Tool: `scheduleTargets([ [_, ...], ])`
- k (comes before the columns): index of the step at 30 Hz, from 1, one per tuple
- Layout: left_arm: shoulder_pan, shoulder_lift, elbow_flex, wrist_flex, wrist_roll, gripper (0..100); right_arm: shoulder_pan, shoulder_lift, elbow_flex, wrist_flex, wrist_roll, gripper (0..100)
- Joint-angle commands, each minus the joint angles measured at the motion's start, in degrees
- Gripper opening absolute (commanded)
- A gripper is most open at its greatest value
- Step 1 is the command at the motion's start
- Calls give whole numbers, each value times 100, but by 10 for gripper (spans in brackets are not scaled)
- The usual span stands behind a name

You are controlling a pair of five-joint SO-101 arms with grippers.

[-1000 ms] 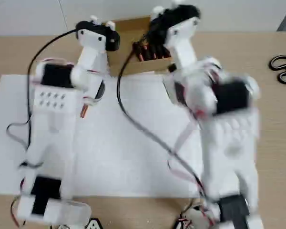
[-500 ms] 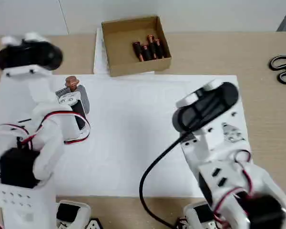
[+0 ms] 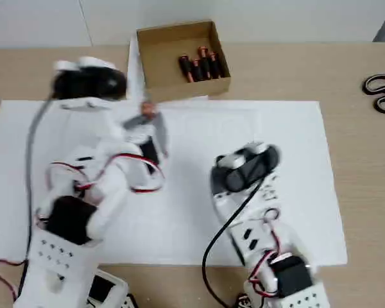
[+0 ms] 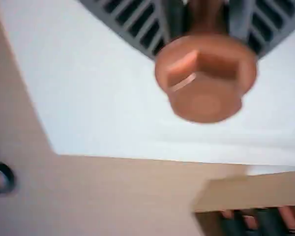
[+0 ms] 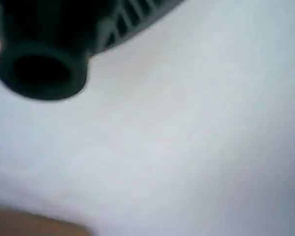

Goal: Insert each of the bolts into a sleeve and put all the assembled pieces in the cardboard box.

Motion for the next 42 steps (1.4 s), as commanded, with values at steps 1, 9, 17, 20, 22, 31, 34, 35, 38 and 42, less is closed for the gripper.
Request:
scheduleTargets([
  [1,352,-141,154,-580,-9,6,-321,-400,369,-277,-88,4],
  [9,1064,-149,585,-844,-9,6,-910,-602,563,-277,-97,4],
  [17,1099,-193,1341,-1600,-519,6,-919,-602,563,-277,-105,4],
  [20,1090,-193,1481,-1776,-536,6,-927,-602,563,-277,-105,4],
  [22,1090,-193,1516,-1802,-527,6,-927,-602,554,-277,-105,4],
  [31,1090,-193,1499,-1521,-510,6,-901,-602,545,-277,-105,4],
  [34,1090,-202,1499,-1354,-510,6,-901,-602,545,-277,-105,4],
  [35,1090,-211,1499,-1327,-510,6,-901,-602,545,-277,-105,4],
  [38,1090,-431,1525,-1319,-501,6,-901,-602,545,-277,-105,4],
  [42,1099,-563,1578,-1064,-501,6,-901,-602,545,-277,-105,4],
])
